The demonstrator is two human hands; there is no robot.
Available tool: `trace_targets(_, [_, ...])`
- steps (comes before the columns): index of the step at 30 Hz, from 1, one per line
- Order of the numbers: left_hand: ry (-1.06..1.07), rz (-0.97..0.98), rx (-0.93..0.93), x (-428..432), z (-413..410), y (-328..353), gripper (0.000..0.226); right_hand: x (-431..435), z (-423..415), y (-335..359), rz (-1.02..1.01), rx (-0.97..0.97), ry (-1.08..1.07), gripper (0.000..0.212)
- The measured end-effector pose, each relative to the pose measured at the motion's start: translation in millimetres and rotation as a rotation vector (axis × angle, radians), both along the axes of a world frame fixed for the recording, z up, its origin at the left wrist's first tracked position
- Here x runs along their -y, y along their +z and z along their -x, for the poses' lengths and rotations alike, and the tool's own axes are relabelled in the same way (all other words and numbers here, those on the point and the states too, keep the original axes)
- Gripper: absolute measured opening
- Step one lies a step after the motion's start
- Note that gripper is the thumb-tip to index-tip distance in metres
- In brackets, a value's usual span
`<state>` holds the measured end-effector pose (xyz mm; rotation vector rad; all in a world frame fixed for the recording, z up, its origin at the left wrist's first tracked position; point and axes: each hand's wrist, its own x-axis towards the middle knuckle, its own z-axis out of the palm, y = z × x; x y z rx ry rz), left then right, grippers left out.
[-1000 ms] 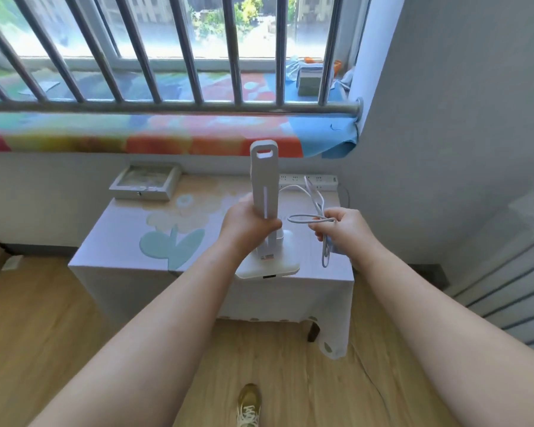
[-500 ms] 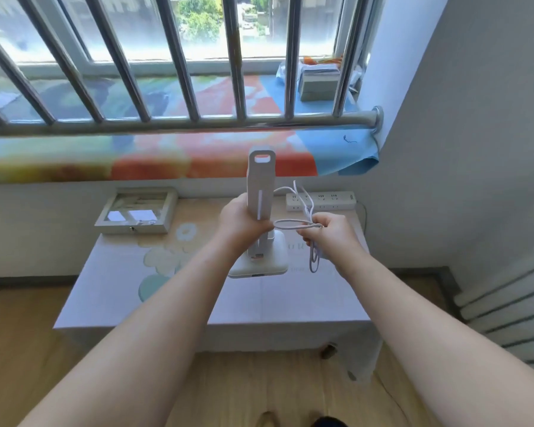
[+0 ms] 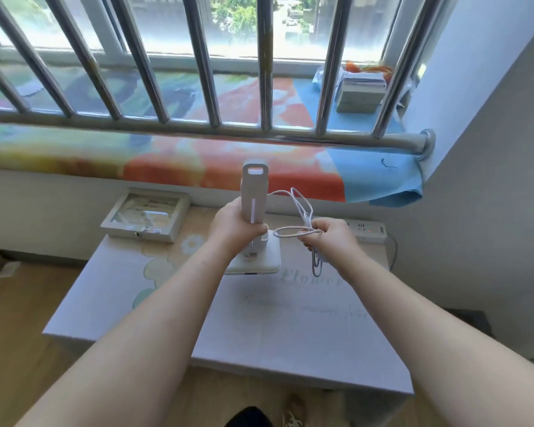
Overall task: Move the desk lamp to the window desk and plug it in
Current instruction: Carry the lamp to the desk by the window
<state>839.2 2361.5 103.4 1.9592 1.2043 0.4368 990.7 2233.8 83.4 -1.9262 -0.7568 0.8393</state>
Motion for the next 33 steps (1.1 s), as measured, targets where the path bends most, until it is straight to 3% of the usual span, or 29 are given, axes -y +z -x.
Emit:
trace_targets(13, [-0.030,0.088,-0.009,-74,-8,-27,0.024,-57,-3,-12,0.066,-0.058,-0.030,0.012])
trace_targets(19, [-0.084,0.126,-0.031,-106,-16,-35,0.028,-79,0,-17,0.107,-0.045,-0.086,0.019])
trace_targets(33, [-0.097,0.239,-0.039,-136,-11,-55,0.026,-92,4,-36,0.307,-0.104,-0.130,0.015])
